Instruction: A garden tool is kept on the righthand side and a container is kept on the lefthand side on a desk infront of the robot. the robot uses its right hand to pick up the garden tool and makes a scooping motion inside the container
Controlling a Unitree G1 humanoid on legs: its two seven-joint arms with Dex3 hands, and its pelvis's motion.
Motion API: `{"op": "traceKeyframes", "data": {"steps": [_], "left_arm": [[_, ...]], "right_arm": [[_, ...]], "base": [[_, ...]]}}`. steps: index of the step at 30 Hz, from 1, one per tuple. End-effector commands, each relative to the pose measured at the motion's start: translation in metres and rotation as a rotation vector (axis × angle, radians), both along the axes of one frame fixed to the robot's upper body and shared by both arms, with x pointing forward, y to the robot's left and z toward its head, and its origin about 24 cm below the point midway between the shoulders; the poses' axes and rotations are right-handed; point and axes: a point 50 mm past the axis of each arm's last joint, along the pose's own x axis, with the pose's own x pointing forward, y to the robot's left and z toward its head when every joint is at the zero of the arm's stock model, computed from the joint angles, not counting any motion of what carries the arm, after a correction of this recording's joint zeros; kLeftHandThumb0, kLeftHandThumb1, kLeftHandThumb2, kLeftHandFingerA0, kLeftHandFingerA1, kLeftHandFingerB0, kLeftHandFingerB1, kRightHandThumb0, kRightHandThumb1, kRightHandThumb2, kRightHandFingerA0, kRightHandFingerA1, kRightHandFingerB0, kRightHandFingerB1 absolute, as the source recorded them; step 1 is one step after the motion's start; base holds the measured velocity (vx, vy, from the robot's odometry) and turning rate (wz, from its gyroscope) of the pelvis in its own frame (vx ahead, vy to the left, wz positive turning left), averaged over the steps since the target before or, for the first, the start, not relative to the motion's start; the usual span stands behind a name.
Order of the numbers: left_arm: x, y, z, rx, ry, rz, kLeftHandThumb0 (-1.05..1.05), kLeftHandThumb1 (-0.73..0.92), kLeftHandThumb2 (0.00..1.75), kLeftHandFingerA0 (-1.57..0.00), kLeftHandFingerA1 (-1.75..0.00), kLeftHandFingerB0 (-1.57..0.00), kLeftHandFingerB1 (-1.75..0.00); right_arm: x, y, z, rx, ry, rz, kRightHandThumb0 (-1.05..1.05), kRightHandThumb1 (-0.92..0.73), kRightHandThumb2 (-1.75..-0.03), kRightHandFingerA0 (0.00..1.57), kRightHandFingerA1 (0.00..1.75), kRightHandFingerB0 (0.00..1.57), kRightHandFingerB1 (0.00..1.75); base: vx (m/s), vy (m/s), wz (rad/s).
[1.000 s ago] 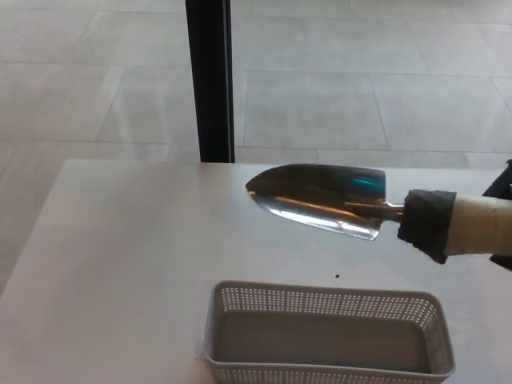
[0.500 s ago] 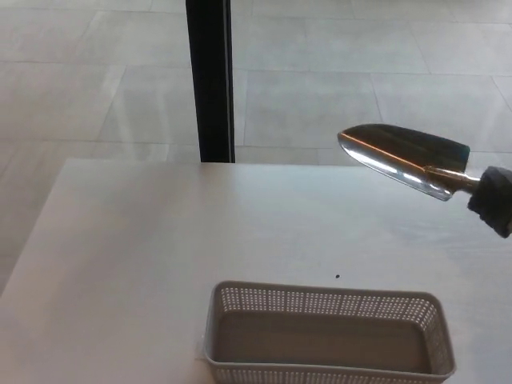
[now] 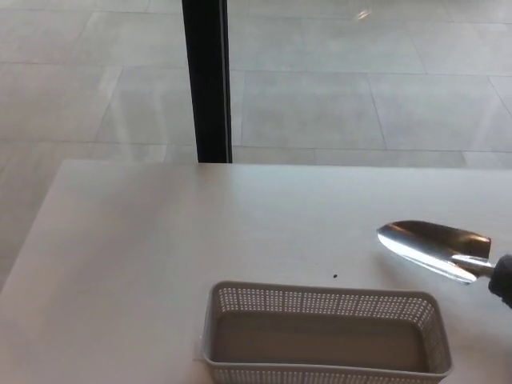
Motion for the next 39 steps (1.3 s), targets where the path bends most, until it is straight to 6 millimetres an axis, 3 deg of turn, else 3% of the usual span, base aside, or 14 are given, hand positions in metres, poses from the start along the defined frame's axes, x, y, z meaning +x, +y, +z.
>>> {"op": "traceKeyframes", "data": {"steps": [1,2,3,7,8,12,15,16,18,19,22,35,36,39], "left_arm": [[-0.006,0.001,0.001,0.017,0.014,-0.004,-0.98,-0.02,1.11,-0.97,-1.23,-0.8,-1.03],[-0.007,0.001,0.0,0.022,0.027,-0.011,-0.98,-0.02,1.11,-0.97,-1.23,-0.8,-1.03],[-0.007,0.001,0.0,0.026,0.029,-0.005,-1.04,-0.03,1.11,-0.97,-1.25,-0.79,-1.04],[-0.002,0.003,0.002,0.026,0.005,0.001,-0.88,-0.01,1.11,-1.09,-1.16,-0.88,-1.02],[-0.002,0.003,0.003,0.025,0.001,-0.008,-0.84,-0.06,1.12,-0.9,-1.15,-0.81,-1.04],[-0.002,0.003,0.004,0.026,0.006,-0.076,-0.95,0.04,1.13,-0.87,-1.22,-0.77,-1.04],[-0.005,0.003,0.005,-0.003,-0.018,-0.05,-1.05,-0.07,1.01,-0.96,-1.2,-0.85,-0.98],[-0.005,0.003,0.004,0.007,0.0,-0.058,-0.93,0.03,1.05,-0.88,-1.16,-0.8,-0.99],[-0.005,0.003,0.004,0.003,-0.002,-0.052,-0.92,0.03,0.99,-0.83,-1.13,-0.79,-1.0],[-0.005,0.003,0.004,0.003,-0.005,-0.048,-0.93,0.03,0.98,-0.85,-1.13,-0.78,-1.01],[-0.004,0.003,0.003,0.003,-0.005,0.0,-0.85,-0.04,1.07,-1.01,-1.23,-0.83,-1.05],[-0.006,0.001,0.001,0.014,0.001,0.021,-0.95,0.01,1.13,-0.95,-1.24,-0.78,-1.05],[-0.007,0.001,0.0,0.022,0.017,0.014,-0.87,-0.01,1.14,-0.97,-1.22,-0.81,-1.05],[-0.008,0.001,0.0,0.021,0.018,0.016,-0.85,-0.05,1.12,-0.87,-1.18,-0.78,-1.05]], "right_arm": [[-0.005,0.0,-0.007,-0.119,-0.044,0.034,-0.35,-0.51,-0.98,1.09,1.27,0.8,1.01],[-0.005,0.001,-0.009,-0.128,-0.034,0.043,-0.35,-0.51,-0.98,1.09,1.27,0.8,1.01],[-0.006,0.002,-0.011,-0.117,-0.033,0.042,-0.27,-0.66,-0.72,0.87,1.67,0.71,1.35],[-0.009,0.009,-0.021,-0.046,-0.041,0.103,-0.26,-0.59,-0.93,0.96,1.69,0.76,1.44],[-0.01,0.01,-0.021,-0.047,-0.038,0.118,-0.25,-0.54,-0.98,0.91,1.69,0.81,1.44],[-0.011,0.013,-0.025,-0.103,-0.006,0.154,-0.28,-0.6,-0.97,0.81,1.51,0.84,1.01],[-0.011,0.014,-0.024,-0.192,0.022,0.188,-0.48,-0.7,-0.62,0.74,1.33,0.56,0.55],[-0.012,0.014,-0.024,-0.237,0.078,0.218,-0.62,-0.69,-0.61,0.67,1.18,0.24,0.34],[-0.012,0.013,-0.024,-0.301,0.197,0.244,-0.81,-0.72,-0.63,0.02,0.51,0.0,0.2],[-0.012,0.012,-0.021,-0.34,0.276,0.261,-0.95,-0.55,-0.93,0.0,0.14,0.0,0.09],[-0.011,0.011,-0.015,-0.398,0.393,0.291,-1.0,-0.56,-0.93,0.0,0.17,0.0,0.0],[-0.015,0.011,0.006,-0.348,0.482,0.327,-1.03,-0.57,-0.98,0.0,0.28,0.0,0.0],[-0.016,0.011,0.013,-0.327,0.465,0.333,-1.02,-0.54,-0.78,0.0,0.0,0.0,0.0],[-0.019,0.007,0.028,-0.277,0.419,0.314,-1.02,-0.65,-0.6,0.0,0.0,0.0,0.0]], "base": [[0.0,0.0,0.0],[0.0,0.0,0.0],[0.0,0.0,0.0],[0.0,0.0,0.0],[0.0,0.0,0.0],[0.0,0.0,0.0],[0.0,0.0,0.0],[0.0,0.0,0.0],[0.0,0.0,0.0],[0.0,0.0,0.0],[0.0,0.0,0.0],[0.0,0.0,0.0],[0.0,0.0,0.0],[0.0,0.0,0.0]]}}
